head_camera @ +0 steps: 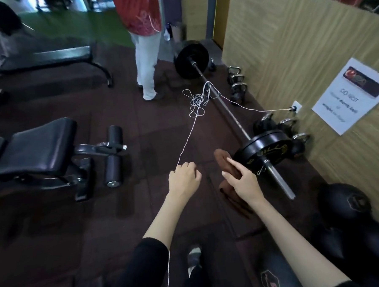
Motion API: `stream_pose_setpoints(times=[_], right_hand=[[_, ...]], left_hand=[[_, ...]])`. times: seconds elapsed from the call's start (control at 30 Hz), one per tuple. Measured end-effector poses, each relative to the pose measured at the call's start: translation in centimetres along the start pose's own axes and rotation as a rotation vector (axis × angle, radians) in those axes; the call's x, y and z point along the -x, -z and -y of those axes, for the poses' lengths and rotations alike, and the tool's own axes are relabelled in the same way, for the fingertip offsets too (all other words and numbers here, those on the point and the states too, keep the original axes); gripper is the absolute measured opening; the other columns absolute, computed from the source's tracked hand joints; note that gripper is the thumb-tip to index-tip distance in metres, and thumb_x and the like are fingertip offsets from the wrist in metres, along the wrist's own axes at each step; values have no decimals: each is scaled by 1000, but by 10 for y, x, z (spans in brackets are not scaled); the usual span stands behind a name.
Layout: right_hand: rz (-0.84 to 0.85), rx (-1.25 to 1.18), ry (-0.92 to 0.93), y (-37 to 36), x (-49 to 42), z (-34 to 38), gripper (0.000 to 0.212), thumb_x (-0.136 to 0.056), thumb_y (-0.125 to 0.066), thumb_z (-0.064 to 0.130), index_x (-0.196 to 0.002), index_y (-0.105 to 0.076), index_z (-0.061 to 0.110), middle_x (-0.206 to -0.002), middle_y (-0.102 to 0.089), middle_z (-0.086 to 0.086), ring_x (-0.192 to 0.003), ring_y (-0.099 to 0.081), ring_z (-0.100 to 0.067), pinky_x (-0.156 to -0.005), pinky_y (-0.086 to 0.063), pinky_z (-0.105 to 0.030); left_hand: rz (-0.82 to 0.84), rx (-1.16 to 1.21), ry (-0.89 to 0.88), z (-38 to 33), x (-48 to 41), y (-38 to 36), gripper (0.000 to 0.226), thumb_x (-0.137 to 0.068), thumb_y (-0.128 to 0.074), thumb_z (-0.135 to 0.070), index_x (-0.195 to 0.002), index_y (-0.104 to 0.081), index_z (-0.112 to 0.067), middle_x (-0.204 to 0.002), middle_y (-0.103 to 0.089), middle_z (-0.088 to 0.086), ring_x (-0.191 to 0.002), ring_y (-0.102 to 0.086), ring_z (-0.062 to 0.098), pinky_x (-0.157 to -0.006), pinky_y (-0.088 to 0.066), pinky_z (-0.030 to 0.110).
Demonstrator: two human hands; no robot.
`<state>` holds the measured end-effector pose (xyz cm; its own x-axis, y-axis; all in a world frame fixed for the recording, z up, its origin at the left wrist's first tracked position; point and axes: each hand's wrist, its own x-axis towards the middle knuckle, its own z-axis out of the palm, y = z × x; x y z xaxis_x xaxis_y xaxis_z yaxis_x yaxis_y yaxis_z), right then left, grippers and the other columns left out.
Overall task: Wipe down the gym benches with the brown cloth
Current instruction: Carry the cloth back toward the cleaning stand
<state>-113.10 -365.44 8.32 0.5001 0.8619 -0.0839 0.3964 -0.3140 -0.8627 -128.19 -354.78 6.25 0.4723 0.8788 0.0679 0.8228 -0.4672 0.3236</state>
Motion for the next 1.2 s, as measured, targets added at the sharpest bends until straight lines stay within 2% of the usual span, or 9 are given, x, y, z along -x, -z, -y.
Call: stream_pose_setpoints(times=[0.17, 0.43, 0.53, 0.73, 1.0, 1.2], right_hand=[[34, -34, 17, -10, -103, 24, 50, -86, -70, 25, -134, -55, 23, -134, -56, 1, -122, -49, -8, -100, -33, -17], [96, -2, 51, -26, -259, 45, 49, -85, -70, 25, -133, -56, 23, -134, -57, 0, -123, -50, -9, -96, -30, -12], [132, 10, 106, -30, -324, 52, 49, -85, -70, 23, -132, -56, 22, -133, -58, 0, -118, -49, -4, -92, -29, -7], [226, 3, 147, -40, -443, 74, 49, -85, -70, 23, -132, -56, 24, -132, -58, 3, -121, -50, -5, -93, -30, -7], [308, -3, 154, -77, -579, 108, 49, -85, -69, 24, -133, -55, 27, -133, -57, 4, -121, -50, -6, -97, -32, -14], [327, 16, 165, -124, -687, 135, 49, -86, -68, 25, -133, -54, 27, -133, -57, 2, -123, -50, -10, -99, -32, -17]], left_hand=[[-29, -9, 32, 12, -95, 11, 24, -92, -44, -27, -102, -61, -13, -101, -62, 3, -94, -57, 28, -73, -40, 36], [-59, -9, 115, 34, -232, 9, 25, -92, -44, -27, -105, -61, -15, -101, -62, 1, -96, -58, 27, -74, -39, 35], [-66, -2, 156, 39, -289, 6, 24, -91, -44, -26, -104, -61, -15, -102, -62, 1, -97, -57, 27, -75, -39, 35], [-91, -7, 231, 49, -393, 6, 24, -92, -42, -27, -105, -59, -16, -103, -61, -1, -97, -55, 25, -75, -38, 35], [-105, -14, 363, 92, -513, 14, 24, -92, -42, -27, -105, -59, -16, -103, -61, 0, -97, -56, 25, -74, -37, 34], [-104, -28, 361, 141, -621, 18, 25, -93, -43, -27, -109, -59, -17, -106, -62, 0, -99, -56, 25, -76, -38, 34]])
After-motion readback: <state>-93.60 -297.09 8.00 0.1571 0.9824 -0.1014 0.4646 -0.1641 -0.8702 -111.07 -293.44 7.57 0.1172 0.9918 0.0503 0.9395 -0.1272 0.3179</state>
